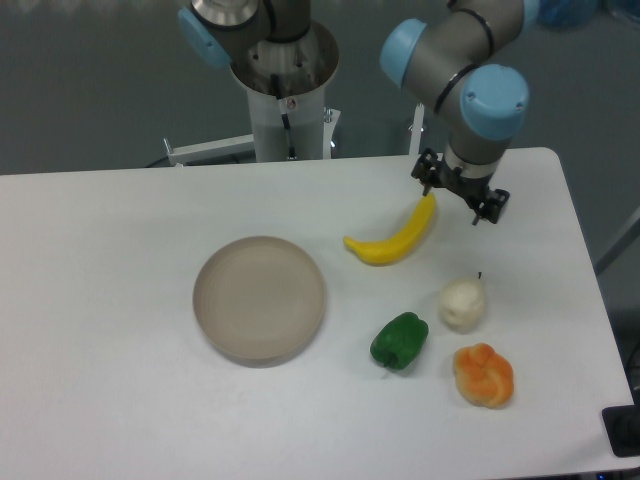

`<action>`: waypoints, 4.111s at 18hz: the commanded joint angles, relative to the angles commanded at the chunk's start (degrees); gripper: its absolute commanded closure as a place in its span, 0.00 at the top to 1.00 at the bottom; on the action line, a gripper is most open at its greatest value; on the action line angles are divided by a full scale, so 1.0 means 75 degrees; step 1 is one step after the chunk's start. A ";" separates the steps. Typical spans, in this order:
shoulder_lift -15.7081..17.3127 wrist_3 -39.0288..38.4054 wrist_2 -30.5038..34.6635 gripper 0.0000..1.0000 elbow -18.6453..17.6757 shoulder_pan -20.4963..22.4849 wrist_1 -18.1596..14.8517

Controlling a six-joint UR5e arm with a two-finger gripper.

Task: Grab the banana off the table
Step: 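Move the open gripper over the yellow banana's stem end, then lower the gripper onto the banana and close on it, then lift the grasped banana up off the table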

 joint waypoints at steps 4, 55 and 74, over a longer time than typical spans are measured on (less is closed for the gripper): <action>0.0023 -0.0023 -0.0166 1.00 -0.0494 0.0129 0.0460; -0.0387 0.0281 -0.0318 0.34 0.0523 0.0001 0.1304; -0.1464 0.0094 -0.0271 0.34 0.3325 -0.0773 0.0858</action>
